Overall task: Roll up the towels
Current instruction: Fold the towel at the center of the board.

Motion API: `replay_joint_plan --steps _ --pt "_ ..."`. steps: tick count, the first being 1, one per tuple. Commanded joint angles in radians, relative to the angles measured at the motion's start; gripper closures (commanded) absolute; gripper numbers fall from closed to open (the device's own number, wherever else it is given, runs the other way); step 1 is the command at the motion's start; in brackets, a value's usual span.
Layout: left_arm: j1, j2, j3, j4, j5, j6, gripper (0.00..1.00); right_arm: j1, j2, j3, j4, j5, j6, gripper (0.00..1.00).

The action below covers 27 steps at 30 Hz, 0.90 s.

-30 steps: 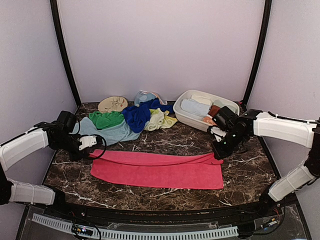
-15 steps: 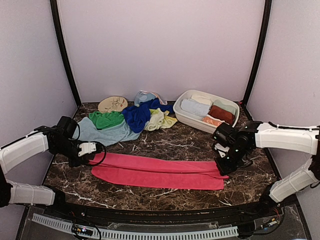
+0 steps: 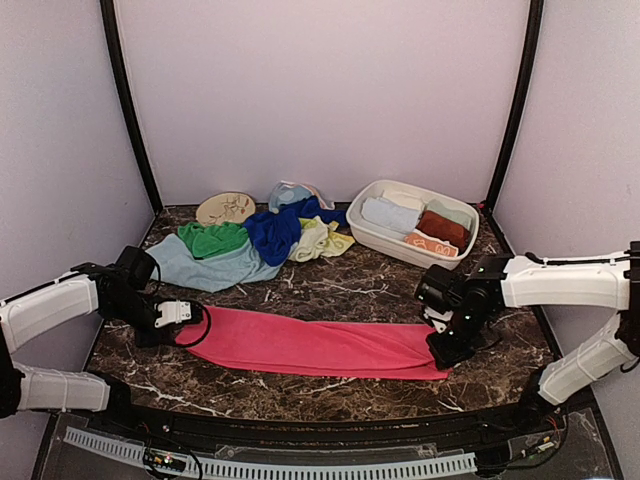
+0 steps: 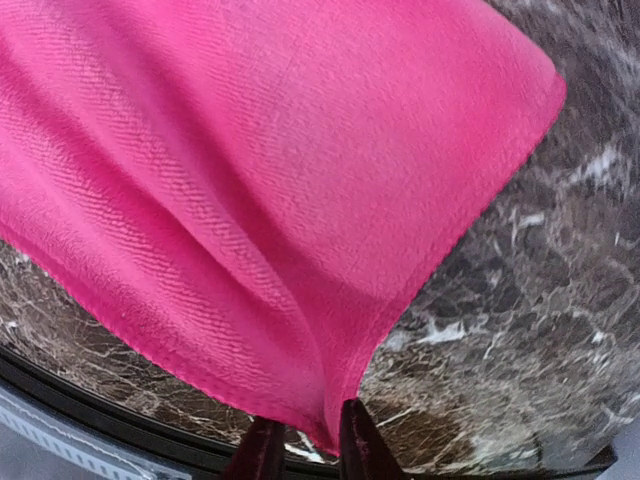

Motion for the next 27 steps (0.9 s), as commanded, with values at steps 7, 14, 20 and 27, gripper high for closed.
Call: replay_joint_plan --steps 7,14,20,27 --pt "0.000 -0.083 0.116 -0.188 0.036 0.063 0.32 -0.010 -0.125 0.101 -0.046 0.026 0.033 0.33" --pt "-0.004 0.051 0.246 -0.109 0.119 0.002 0.37 -0.210 -0.055 0.122 0.129 0.024 -0.019 0.36" --pt "-0.061 0.257 0.250 0.104 0.130 -0.134 0.53 -0.270 0.093 0.051 0.290 -0.002 -0.032 0.45" --pt "-0.139 0.365 0.120 0.256 0.018 -0.157 0.59 -0.314 0.177 -0.017 0.384 0.026 -0.021 0.53"
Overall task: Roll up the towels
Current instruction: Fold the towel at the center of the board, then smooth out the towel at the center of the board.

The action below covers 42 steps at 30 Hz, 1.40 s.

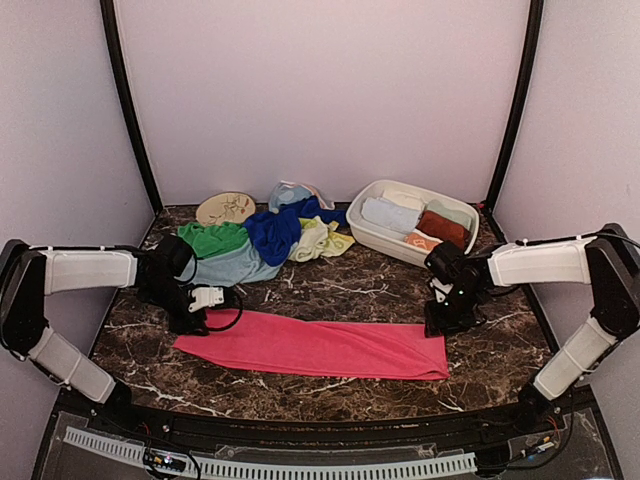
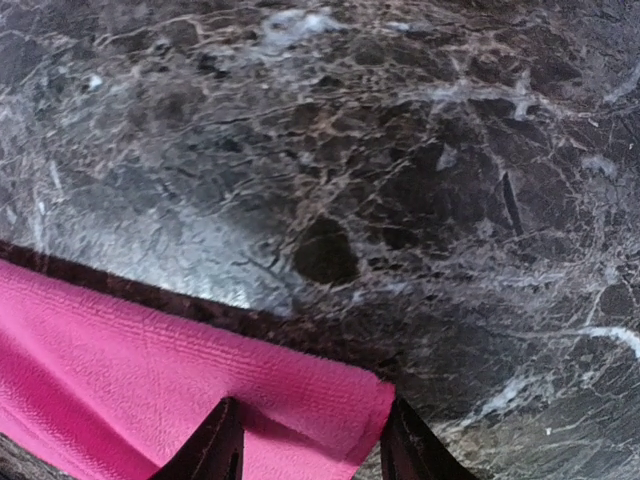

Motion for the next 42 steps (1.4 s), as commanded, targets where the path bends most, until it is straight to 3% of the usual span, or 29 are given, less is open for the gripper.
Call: replay_joint_plan --steps 1,5,11,19,24,28,31,37,42 --pt "-0.025 0.025 -0.079 0.107 -0.093 -0.030 0.61 -0.037 0.014 -0.046 0.095 0.027 0.013 0.56" --pt "-0.024 0.022 -0.136 0.137 -0.185 -0.001 0.63 -0.080 -0.002 -0.073 0.112 0.081 0.049 0.61" --pt "-0.023 -0.039 -0.173 0.107 -0.202 0.012 0.58 -0.102 -0.047 -0.106 0.175 0.134 0.107 0.64" --pt "-0.022 -0.125 -0.177 0.004 -0.187 -0.013 0.50 -0.102 -0.109 -0.084 0.154 0.111 0.082 0.59" --pt "-0.023 -0.147 -0.068 -0.122 -0.141 -0.027 0.41 -0.101 -0.137 -0.057 0.136 0.102 0.056 0.55" --pt "-0.023 -0.146 0.036 -0.146 -0.087 -0.045 0.37 -0.097 -0.135 -0.044 0.187 -0.023 0.058 0.58" --pt "-0.022 -0.102 0.057 -0.041 -0.126 -0.063 0.41 -0.090 -0.109 -0.041 0.238 -0.139 0.076 0.69" --pt "-0.021 0.082 0.054 0.121 -0.239 -0.129 0.56 -0.087 -0.059 -0.096 0.373 -0.318 0.150 0.78" --pt "0.004 0.145 -0.003 0.210 -0.300 -0.137 0.59 -0.090 0.009 -0.124 0.386 -0.308 0.159 0.80"
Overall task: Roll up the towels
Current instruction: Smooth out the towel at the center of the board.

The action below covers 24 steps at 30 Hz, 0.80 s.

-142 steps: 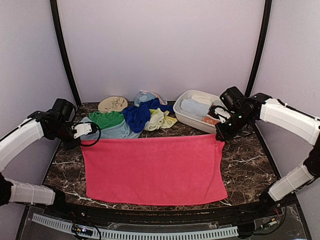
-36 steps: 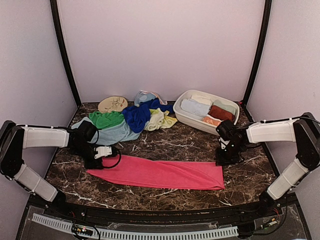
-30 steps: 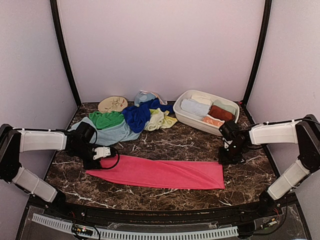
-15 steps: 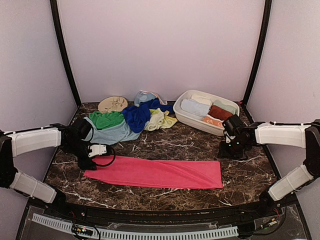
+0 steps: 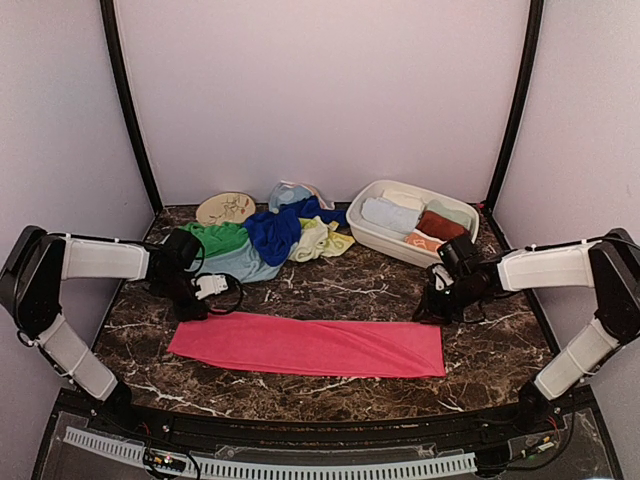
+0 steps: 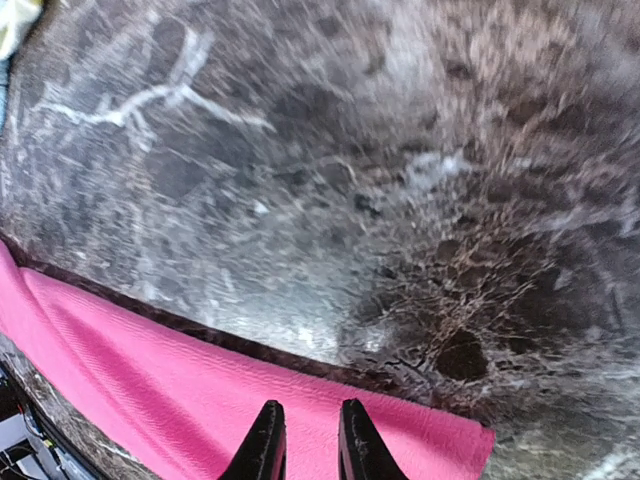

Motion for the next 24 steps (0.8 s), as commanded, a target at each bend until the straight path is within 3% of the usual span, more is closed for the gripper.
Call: replay_joint_plan --steps 1,12,17,20,24 --pt "0.031 0.015 -0.043 0.081 -0.071 -0.027 0.60 -0.001 0.064 -0.036 0.057 -0.043 0.028 0.80" --pt "0.102 -0.058 -0.181 0.114 -0.101 0.030 0.61 -0.023 0.121 -0.042 0.024 0.157 0.044 0.86" --pt "0.104 -0.121 -0.177 0.065 -0.012 0.000 0.53 -0.023 0.062 -0.078 0.044 0.181 0.066 0.88" --pt "0.104 -0.163 -0.128 0.027 0.043 -0.009 0.40 -0.021 0.021 -0.058 0.063 0.142 0.037 0.80" --pt "0.103 -0.191 -0.007 -0.062 0.142 -0.026 0.35 -0.021 -0.021 0.002 0.026 0.125 -0.006 0.70"
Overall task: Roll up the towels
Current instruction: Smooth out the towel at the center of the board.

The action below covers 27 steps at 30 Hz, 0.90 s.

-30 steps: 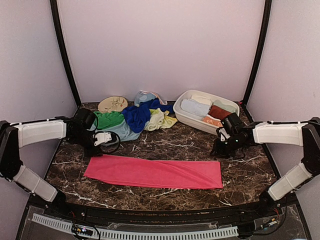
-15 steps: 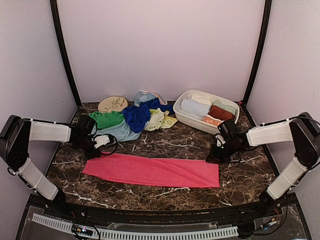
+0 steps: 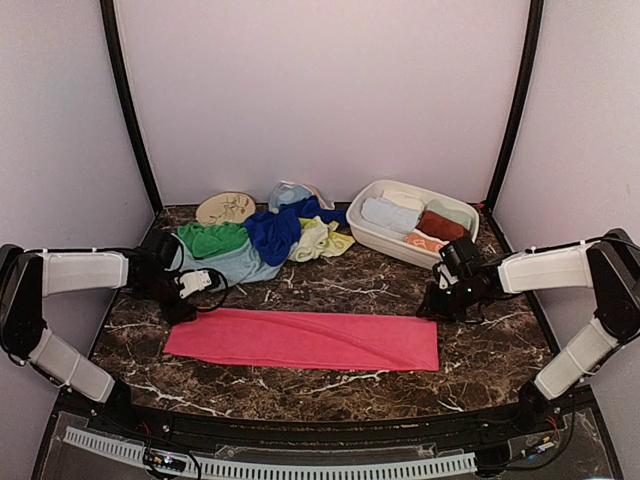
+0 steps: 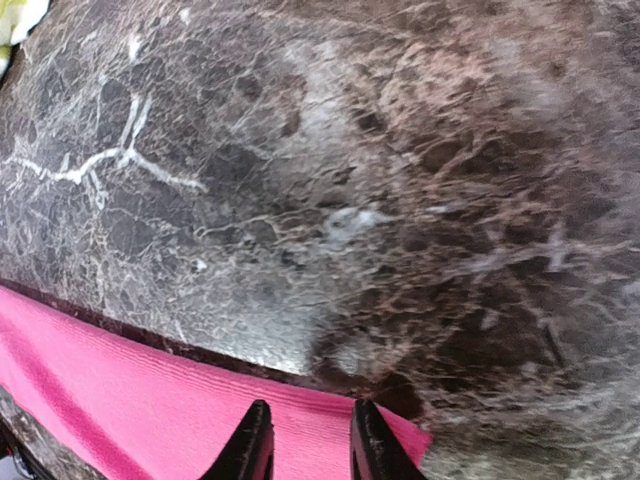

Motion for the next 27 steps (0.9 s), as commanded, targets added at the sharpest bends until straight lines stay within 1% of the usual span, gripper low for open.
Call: replay_joint_plan --steps 1,2,3,4,5,7,10,12,14,16,17,21,24,27 --pt "0.003 -0.050 0.149 -0.175 0.139 -0.037 0.28 -0.009 -0.051 0.053 -0.066 0.038 -0.051 0.69" --pt "0.003 -0.053 0.178 -0.218 0.176 -0.044 0.11 -0.009 -0.059 0.066 -0.080 0.044 -0.066 0.69" --pt "0.003 -0.056 0.202 -0.260 0.215 -0.045 0.04 -0.009 -0.064 0.077 -0.097 0.055 -0.079 0.68" --pt "-0.005 -0.061 0.216 -0.306 0.253 -0.038 0.03 -0.009 -0.067 0.092 -0.123 0.070 -0.099 0.68" --pt "-0.017 -0.066 0.220 -0.345 0.285 -0.033 0.03 -0.009 -0.073 0.106 -0.146 0.077 -0.115 0.67" --pt "-0.061 -0.082 0.179 -0.374 0.303 -0.023 0.09 -0.008 -0.093 0.112 -0.166 0.077 -0.132 0.67" --pt "-0.154 -0.115 0.078 -0.335 0.249 -0.014 0.12 -0.007 -0.104 0.090 -0.169 0.041 -0.136 0.65" --pt "-0.187 -0.118 0.048 -0.326 0.252 -0.020 0.16 -0.007 -0.084 0.079 -0.175 0.033 -0.138 0.64" --pt "-0.200 -0.107 0.039 -0.325 0.250 -0.029 0.21 -0.008 -0.066 0.069 -0.171 0.042 -0.141 0.63" --pt "-0.208 -0.091 0.029 -0.318 0.221 -0.022 0.28 -0.013 -0.040 0.060 -0.149 0.022 -0.140 0.63" --pt "-0.208 -0.085 0.021 -0.314 0.211 -0.016 0.30 -0.014 -0.026 0.060 -0.141 0.012 -0.138 0.63" --pt "-0.208 -0.082 -0.047 -0.282 0.147 0.020 0.37 -0.019 0.035 0.060 -0.120 0.003 -0.136 0.65" --pt "-0.208 -0.099 -0.122 -0.256 0.097 0.051 0.39 -0.033 0.079 0.069 -0.120 0.012 -0.138 0.70" --pt "-0.208 -0.131 -0.177 -0.239 0.043 0.087 0.43 -0.045 0.102 0.072 -0.118 0.031 -0.138 0.72"
